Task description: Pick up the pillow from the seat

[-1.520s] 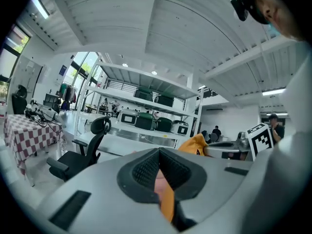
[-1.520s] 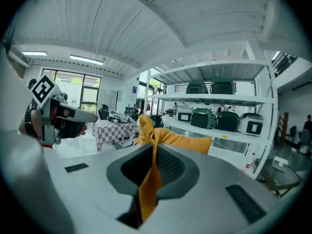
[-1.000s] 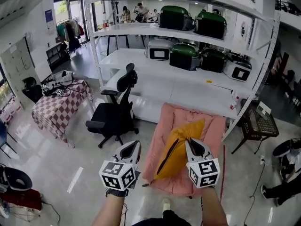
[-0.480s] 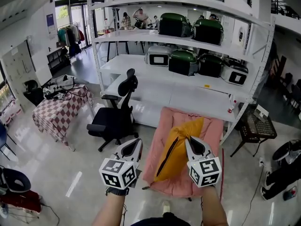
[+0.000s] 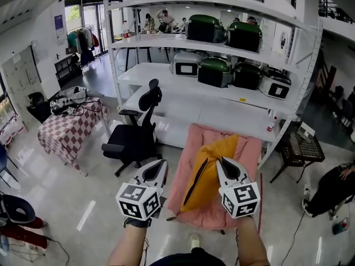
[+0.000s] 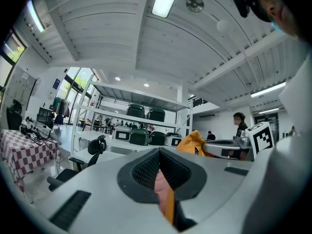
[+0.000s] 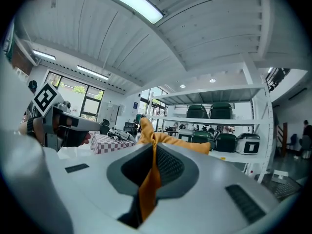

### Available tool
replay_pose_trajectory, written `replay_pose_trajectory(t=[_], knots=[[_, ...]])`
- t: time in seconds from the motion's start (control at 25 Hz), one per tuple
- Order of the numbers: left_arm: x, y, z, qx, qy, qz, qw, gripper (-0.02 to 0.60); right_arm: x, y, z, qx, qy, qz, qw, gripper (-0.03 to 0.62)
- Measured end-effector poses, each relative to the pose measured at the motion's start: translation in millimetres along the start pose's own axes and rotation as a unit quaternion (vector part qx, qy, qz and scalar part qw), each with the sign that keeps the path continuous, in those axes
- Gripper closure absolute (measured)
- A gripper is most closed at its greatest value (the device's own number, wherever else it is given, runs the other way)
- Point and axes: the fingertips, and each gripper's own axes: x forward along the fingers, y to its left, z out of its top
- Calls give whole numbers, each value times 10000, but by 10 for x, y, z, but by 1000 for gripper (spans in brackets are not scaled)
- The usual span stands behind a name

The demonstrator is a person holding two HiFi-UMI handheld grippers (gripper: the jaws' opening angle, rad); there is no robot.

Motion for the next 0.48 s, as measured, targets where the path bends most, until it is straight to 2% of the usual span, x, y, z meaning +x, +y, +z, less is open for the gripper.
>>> replay_pose_trajectory(t=[0.48], knots=[[-48, -18, 66, 73, -36, 27, 10000, 577, -42, 36, 79, -56, -45, 21, 10000, 576]])
